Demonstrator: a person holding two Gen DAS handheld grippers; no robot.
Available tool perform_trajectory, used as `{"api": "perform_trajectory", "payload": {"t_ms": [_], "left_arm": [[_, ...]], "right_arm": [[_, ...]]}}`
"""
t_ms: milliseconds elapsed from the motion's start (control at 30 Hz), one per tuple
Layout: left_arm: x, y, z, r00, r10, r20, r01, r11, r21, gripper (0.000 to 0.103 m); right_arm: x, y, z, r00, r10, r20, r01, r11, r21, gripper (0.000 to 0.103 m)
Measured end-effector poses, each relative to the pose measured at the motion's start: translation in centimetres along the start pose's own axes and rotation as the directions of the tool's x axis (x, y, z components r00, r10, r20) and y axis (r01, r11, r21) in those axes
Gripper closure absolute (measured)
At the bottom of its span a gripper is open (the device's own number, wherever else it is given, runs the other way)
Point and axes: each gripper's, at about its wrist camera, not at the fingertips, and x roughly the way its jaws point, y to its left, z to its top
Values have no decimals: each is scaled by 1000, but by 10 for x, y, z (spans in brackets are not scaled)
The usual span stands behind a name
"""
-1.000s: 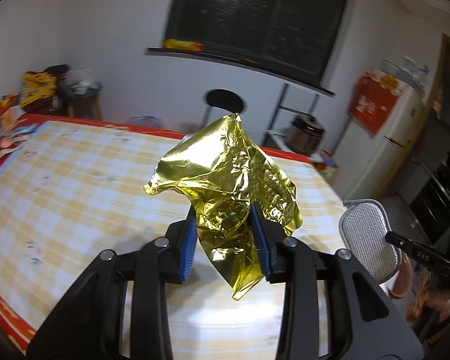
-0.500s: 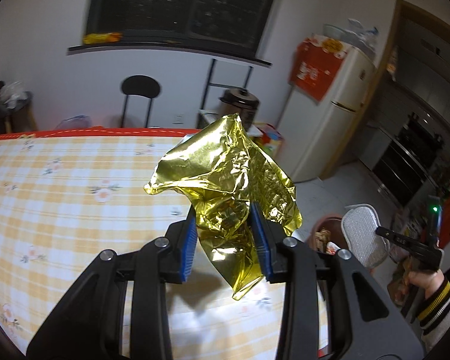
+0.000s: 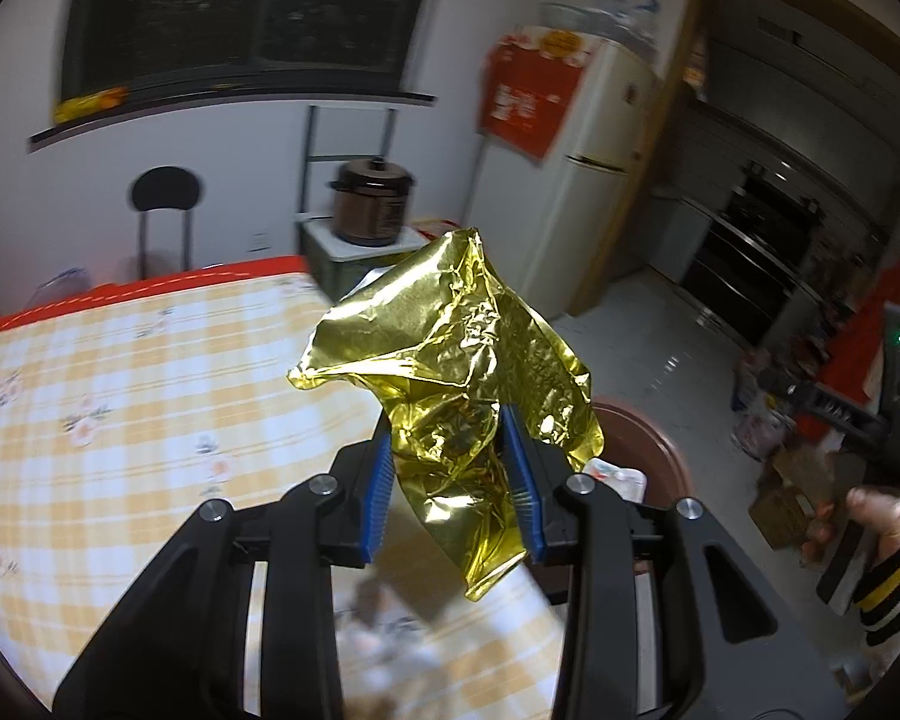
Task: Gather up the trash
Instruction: 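Carry the sponge over the brown bucket and open the right gripper while the left carries the foil, then drop the gold foil wrapper into the brown bucket by opening the left gripper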
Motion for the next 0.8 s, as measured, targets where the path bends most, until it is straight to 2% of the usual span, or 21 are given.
{"api": "perform_trajectory", "payload": {"t_ms": [200,467,533,567,600,700,800], "left_arm": [[37,-54,-1,991,-116,-64,121,989,87,66],[104,-127,-8,967,-190,-168,224,951,212,65],[120,-143,-10,955,-225,-195,267,936,228,56],[127,-150,-12,946,-250,-207,296,927,230,37],[135,-155,-12,937,-273,-217,321,917,236,26],[156,-165,-13,938,-261,-227,316,914,256,26],[161,-158,-6,939,-254,-232,304,928,217,26]], "right_arm": [[-44,-29,1,998,-59,39,58,998,23,5],[-89,-78,-15,989,-140,54,135,987,88,5],[-95,-89,-22,986,-162,48,156,982,102,5],[-97,-93,-23,985,-169,43,164,981,107,5],[-98,-97,-26,983,-178,36,173,978,114,5],[-100,-107,-34,980,-200,19,195,972,133,5],[-102,-110,-37,978,-207,17,202,968,148,5]]}}
